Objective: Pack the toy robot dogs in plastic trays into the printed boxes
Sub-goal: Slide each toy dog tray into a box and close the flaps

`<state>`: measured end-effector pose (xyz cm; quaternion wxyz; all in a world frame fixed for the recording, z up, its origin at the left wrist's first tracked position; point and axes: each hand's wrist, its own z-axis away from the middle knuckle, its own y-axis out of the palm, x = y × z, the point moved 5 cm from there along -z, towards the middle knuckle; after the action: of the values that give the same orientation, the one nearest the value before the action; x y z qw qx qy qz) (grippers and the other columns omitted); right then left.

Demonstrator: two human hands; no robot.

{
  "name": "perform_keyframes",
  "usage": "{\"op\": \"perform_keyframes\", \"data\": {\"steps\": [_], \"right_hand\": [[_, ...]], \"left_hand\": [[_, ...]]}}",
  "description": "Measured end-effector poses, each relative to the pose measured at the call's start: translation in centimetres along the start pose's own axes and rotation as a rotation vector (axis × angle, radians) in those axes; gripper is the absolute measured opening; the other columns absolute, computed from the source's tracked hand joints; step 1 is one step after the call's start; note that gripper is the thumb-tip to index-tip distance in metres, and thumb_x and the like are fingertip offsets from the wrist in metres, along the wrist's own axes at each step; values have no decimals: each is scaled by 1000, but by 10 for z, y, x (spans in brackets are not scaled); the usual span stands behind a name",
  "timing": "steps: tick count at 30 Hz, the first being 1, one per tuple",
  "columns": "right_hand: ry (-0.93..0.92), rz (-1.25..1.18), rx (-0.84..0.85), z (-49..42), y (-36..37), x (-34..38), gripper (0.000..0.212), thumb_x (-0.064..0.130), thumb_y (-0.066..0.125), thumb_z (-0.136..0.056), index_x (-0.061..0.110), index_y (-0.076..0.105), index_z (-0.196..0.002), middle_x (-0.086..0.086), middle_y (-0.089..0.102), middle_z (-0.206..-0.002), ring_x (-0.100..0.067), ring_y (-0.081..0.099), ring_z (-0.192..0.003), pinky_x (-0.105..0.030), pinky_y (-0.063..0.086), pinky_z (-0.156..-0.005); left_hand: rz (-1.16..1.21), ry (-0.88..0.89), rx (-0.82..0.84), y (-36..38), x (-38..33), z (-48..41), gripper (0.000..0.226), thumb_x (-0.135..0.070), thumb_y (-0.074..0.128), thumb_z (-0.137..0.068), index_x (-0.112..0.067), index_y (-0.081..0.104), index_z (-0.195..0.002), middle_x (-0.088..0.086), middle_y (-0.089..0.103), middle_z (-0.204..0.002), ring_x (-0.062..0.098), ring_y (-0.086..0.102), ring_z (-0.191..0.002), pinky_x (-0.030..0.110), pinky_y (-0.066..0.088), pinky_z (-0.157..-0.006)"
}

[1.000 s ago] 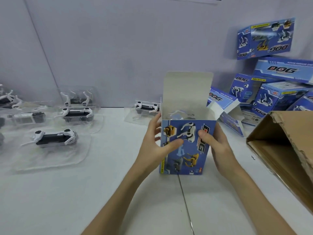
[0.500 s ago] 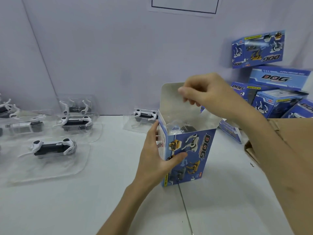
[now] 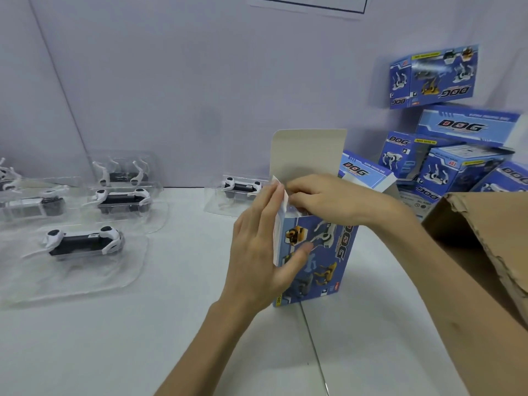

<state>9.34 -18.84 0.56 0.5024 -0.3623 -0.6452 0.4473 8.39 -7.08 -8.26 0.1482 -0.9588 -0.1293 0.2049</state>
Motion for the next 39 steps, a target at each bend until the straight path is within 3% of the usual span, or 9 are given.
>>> {"op": "perform_keyframes", "data": {"steps": [4, 10, 15, 18, 22, 27, 30, 36, 39], "right_hand": [[-1, -24, 11, 6, 0, 0, 24, 13, 42, -101, 9, 65, -103, -12, 66, -96, -28, 58, -90, -46, 47, -84], [37, -132, 23, 8, -17, -9, 23, 17, 51, -102, 15, 58, -80, 2, 63, -78, -9, 54, -68, -32, 47, -72], [93, -32, -683, 36, -38, -34, 37, 6, 70, -81, 28, 59, -109, 8, 54, -113, -12, 52, -107, -32, 43, -91], [354, -477, -792, 51, -20, -68, 43, 17, 77, -83, 27, 52, -116, 4, 55, -116, -13, 56, -104, -23, 47, -78], [446, -1077, -790, 53, 15, -80, 23, 11, 73, -87, 20, 62, -105, -3, 67, -101, -16, 67, -85, -32, 55, -71], [358, -880, -1000, 55, 18, -65, 43, 5, 68, -86, 44, 61, -69, 9, 68, -85, -23, 67, -91, -46, 58, -77], [345, -860, -974, 52, 16, -66, 47, -2, 63, -85, 41, 60, -67, 11, 68, -82, -22, 66, -90, -46, 58, -74], [375, -993, -975, 47, 18, -71, 47, -10, 54, -80, 33, 58, -61, 5, 66, -77, -21, 63, -80, -25, 50, -44], [390, -913, -958, 42, 15, -68, 51, -9, 53, -84, 37, 59, -61, 18, 65, -71, -22, 64, -83, -31, 53, -48]], "left_hand": [[24, 26, 32, 2, -2, -3, 60, -34, 60, -93, -6, 48, -144, 5, 41, -157, 18, 30, -150, 40, 32, -117], [-12, 24, -16, -4, 4, -13, 33, -36, 62, -90, -11, 67, -111, -2, 66, -125, 18, 52, -130, 41, 43, -105], [27, 17, -51, -3, 6, -17, 27, -37, 64, -89, -13, 66, -101, -7, 67, -114, 16, 56, -117, 40, 51, -95], [41, 3, -47, -1, 6, -17, 28, -38, 63, -89, -12, 66, -101, -6, 67, -114, 16, 55, -116, 42, 54, -92], [67, -17, -41, -2, 4, -17, 31, -39, 63, -89, -10, 67, -100, -6, 67, -114, 15, 55, -117, 42, 55, -92], [69, -20, -16, -5, 4, -17, 32, -40, 62, -89, -12, 68, -103, -8, 67, -116, 10, 52, -120, 34, 51, -96], [54, -12, 1, -5, 2, -17, 32, -40, 62, -90, -13, 69, -107, -7, 67, -118, 13, 53, -121, 38, 52, -97], [58, 4, 2, -6, -2, -18, 27, -40, 62, -90, -17, 71, -102, -9, 68, -115, 10, 52, -120, 35, 50, -97], [64, -13, 13, -8, 1, -19, 26, -40, 62, -89, -18, 71, -100, -11, 68, -114, 8, 51, -119, 33, 50, -97]]}}
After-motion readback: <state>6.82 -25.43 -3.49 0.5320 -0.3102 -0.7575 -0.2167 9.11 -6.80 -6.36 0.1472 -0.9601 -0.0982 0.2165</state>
